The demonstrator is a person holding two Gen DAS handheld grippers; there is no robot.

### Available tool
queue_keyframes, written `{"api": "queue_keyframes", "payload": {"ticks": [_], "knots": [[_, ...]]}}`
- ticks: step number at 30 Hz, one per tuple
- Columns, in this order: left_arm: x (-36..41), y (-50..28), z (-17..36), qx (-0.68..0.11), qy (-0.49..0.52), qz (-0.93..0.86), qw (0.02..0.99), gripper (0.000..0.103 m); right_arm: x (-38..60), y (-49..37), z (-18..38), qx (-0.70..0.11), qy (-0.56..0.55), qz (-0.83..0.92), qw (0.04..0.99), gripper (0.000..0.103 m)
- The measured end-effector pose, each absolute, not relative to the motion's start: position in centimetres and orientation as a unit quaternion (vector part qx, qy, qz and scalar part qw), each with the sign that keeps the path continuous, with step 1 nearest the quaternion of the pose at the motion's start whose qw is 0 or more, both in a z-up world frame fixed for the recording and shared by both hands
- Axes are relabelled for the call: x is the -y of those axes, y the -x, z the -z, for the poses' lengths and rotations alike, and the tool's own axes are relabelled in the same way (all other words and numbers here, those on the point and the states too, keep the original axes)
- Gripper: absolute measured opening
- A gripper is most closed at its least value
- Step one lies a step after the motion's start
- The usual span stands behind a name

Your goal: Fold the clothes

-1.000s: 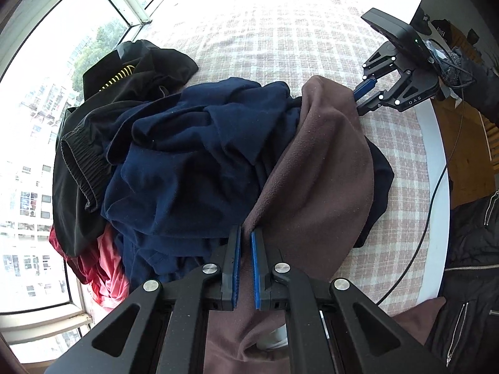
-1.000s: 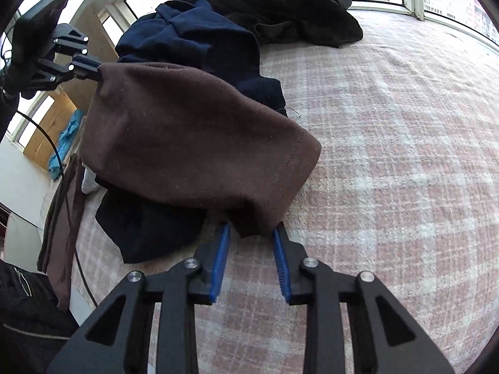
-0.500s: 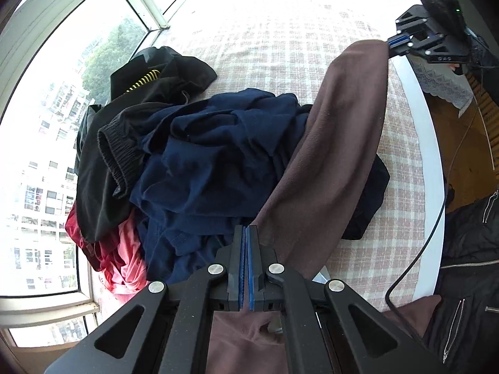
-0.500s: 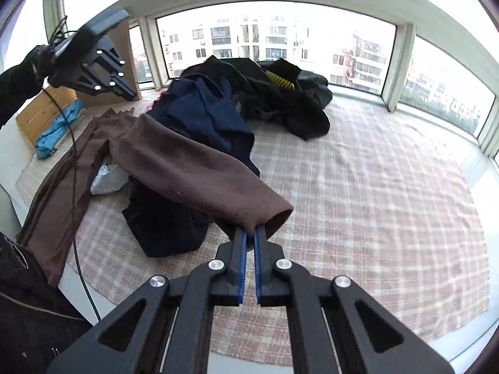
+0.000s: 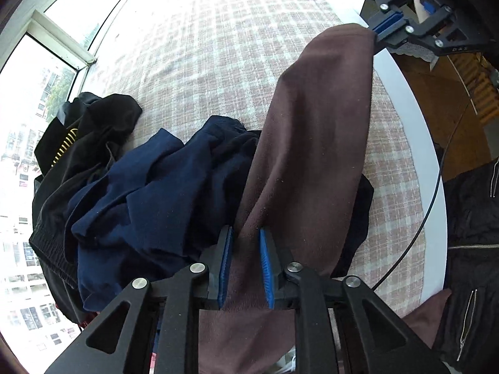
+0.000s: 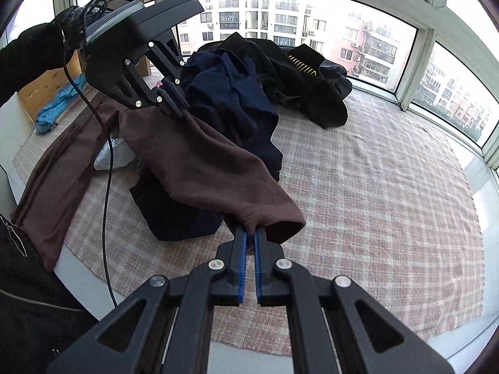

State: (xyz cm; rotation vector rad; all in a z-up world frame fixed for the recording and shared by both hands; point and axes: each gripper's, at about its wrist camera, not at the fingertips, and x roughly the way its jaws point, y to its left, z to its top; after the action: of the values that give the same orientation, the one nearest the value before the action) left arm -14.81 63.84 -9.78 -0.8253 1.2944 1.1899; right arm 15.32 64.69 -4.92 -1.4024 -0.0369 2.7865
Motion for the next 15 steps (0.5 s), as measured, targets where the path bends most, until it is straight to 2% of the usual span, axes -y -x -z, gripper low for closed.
{"api": "queue_keyframes", "payload": {"ticks": [3,8,11,15], "knots": [[-63.8,14.7,9.1,-0.549,0.341,-0.514,0.565,0.004,-64.5,-16.0,4.9,0.017,0.446,-0.895,0.014,0.004],[-61.6,16.8,5.2,-0.498,0.333,-0.570,0.562,0.004,-64.0,-16.4,6.7,0.014,0.449,-0.893,0.001,0.004],[-62.5,18.6,7.7,-0.490,0.376,-0.568,0.544,0.005,-63.3,-14.6,10.2,0.042,0.487,-0.873,0.001,0.004],[-63.4,18.2,9.3,-0.508,0.370,-0.567,0.533,0.010,-63.8,-14.0,12.7,0.034,0.520,-0.854,-0.010,0.006]]}}
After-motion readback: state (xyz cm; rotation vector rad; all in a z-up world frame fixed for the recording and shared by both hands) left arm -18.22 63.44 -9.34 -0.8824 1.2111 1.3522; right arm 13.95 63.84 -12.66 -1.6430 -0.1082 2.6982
